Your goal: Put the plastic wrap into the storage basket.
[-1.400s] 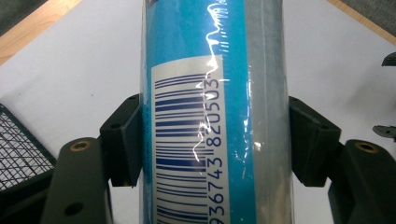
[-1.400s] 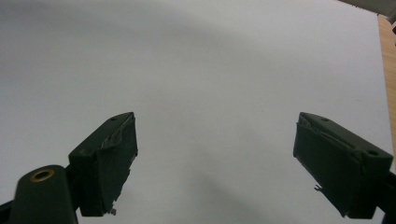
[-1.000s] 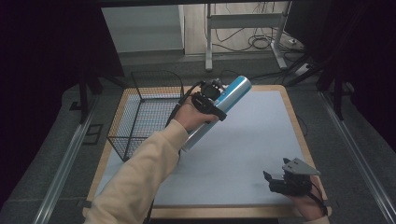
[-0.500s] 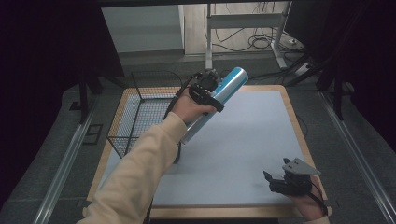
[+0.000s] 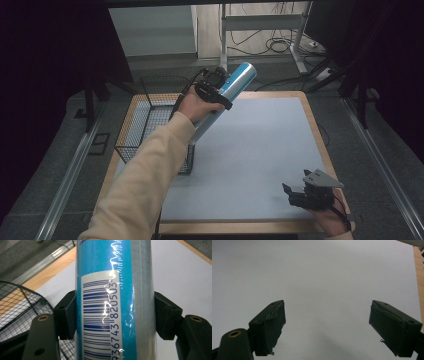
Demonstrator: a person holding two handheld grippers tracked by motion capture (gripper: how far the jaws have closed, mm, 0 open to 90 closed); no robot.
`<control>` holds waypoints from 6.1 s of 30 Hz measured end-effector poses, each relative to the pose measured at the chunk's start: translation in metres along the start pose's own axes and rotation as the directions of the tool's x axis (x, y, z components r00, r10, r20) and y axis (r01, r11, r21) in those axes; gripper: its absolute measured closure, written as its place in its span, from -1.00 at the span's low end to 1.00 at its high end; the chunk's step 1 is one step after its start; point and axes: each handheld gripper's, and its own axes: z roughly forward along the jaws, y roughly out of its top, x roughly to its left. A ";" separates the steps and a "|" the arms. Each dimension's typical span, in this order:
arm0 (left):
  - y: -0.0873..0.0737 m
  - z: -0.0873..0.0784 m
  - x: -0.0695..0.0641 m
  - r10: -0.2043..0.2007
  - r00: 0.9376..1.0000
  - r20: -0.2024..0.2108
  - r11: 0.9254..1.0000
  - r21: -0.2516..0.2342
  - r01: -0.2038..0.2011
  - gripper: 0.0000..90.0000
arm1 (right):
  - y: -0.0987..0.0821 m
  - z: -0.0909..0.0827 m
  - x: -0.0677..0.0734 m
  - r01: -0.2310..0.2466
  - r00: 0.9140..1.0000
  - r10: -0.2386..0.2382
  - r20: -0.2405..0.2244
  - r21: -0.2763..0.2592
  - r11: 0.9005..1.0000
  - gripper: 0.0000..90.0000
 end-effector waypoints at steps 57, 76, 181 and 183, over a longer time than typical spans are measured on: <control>-0.048 0.023 0.095 -0.099 0.987 -0.124 0.992 0.064 0.107 -0.29 | -0.001 -0.001 -0.004 -0.013 1.000 0.013 0.028 0.001 1.000 -0.69; -0.067 0.055 0.113 -0.095 0.988 -0.126 0.985 0.134 0.111 -0.29 | -0.001 0.000 -0.004 -0.015 0.999 0.014 0.040 0.008 1.000 -0.69; -0.188 0.024 -0.094 0.129 0.955 0.268 0.985 -0.148 -0.091 -0.61 | 0.008 -0.003 0.003 0.017 0.999 -0.015 0.030 -0.048 0.999 -0.69; -0.189 0.027 -0.094 0.127 0.955 0.268 0.986 -0.142 -0.091 -0.61 | 0.008 -0.003 0.003 -0.011 1.000 0.011 0.001 -0.055 0.998 -0.70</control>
